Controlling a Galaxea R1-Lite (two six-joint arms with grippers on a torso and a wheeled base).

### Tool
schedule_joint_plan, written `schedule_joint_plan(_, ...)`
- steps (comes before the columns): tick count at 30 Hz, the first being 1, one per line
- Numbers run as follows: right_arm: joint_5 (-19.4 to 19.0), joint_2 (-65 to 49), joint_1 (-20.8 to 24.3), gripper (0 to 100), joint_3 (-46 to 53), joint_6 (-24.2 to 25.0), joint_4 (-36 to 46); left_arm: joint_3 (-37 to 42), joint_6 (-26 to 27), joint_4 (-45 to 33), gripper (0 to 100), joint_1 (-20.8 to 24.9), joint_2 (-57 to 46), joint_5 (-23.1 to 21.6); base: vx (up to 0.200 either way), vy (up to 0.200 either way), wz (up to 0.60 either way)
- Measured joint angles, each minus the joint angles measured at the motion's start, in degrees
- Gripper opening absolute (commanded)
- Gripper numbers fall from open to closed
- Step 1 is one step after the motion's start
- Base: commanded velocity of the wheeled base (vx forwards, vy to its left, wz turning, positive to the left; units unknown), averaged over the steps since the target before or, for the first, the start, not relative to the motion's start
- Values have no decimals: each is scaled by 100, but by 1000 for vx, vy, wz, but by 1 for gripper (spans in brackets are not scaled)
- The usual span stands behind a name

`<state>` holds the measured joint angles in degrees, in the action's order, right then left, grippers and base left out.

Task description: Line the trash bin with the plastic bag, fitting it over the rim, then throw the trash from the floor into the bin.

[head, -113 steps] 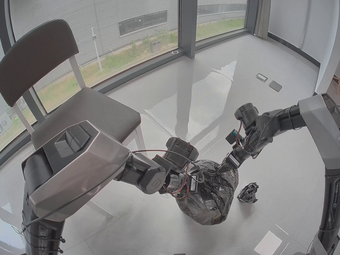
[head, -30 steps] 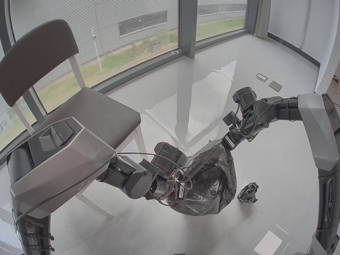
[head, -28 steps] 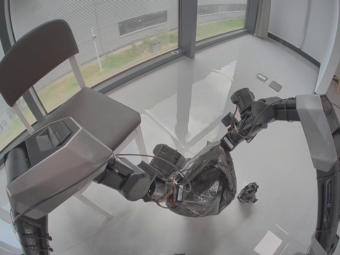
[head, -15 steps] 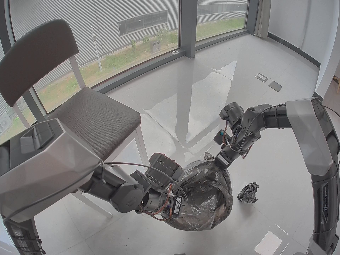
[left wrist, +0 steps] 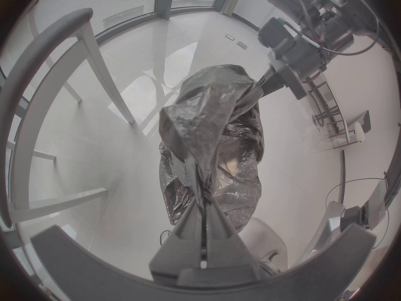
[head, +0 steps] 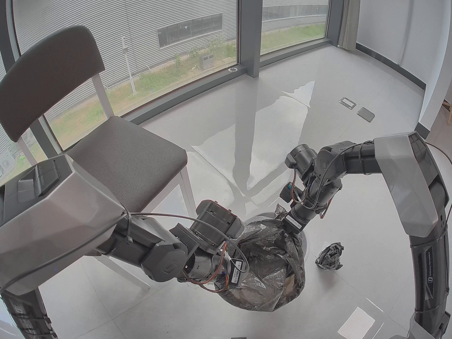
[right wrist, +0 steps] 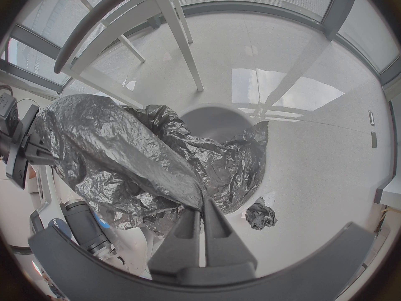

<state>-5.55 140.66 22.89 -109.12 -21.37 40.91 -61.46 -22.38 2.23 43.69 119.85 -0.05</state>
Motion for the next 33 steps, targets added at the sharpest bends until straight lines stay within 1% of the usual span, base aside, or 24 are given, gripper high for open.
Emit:
schedule_joint_plan(5,40,378,-167,0,-413,24,41,-236,0,-18,0,-9,133,27,0,0,0)
schedule_joint_plan(10,141,816,-350,0,-513,22,57,-407,-2,-16,0,-15,300,37,0,0,0)
schedule_joint_plan(14,176,1113,-391,0,-541,16,72,-485,-9,-7,0,-20,405,40,0,0,0)
schedule_joint_plan(17,205,1309,-413,0,-549,9,271,-503,-13,0,0,-21,449,49,0,0,0)
schedule_joint_plan(19,211,1436,-401,0,-546,-2,575,-516,-24,4,0,-30,471,62,0,0,0)
schedule_joint_plan(23,213,1510,-418,0,-546,-11,901,-575,-50,11,0,-41,490,76,0,0,0)
schedule_joint_plan(33,216,1080,-617,0,-549,2,994,-741,-79,91,0,-80,472,144,0,0,0)
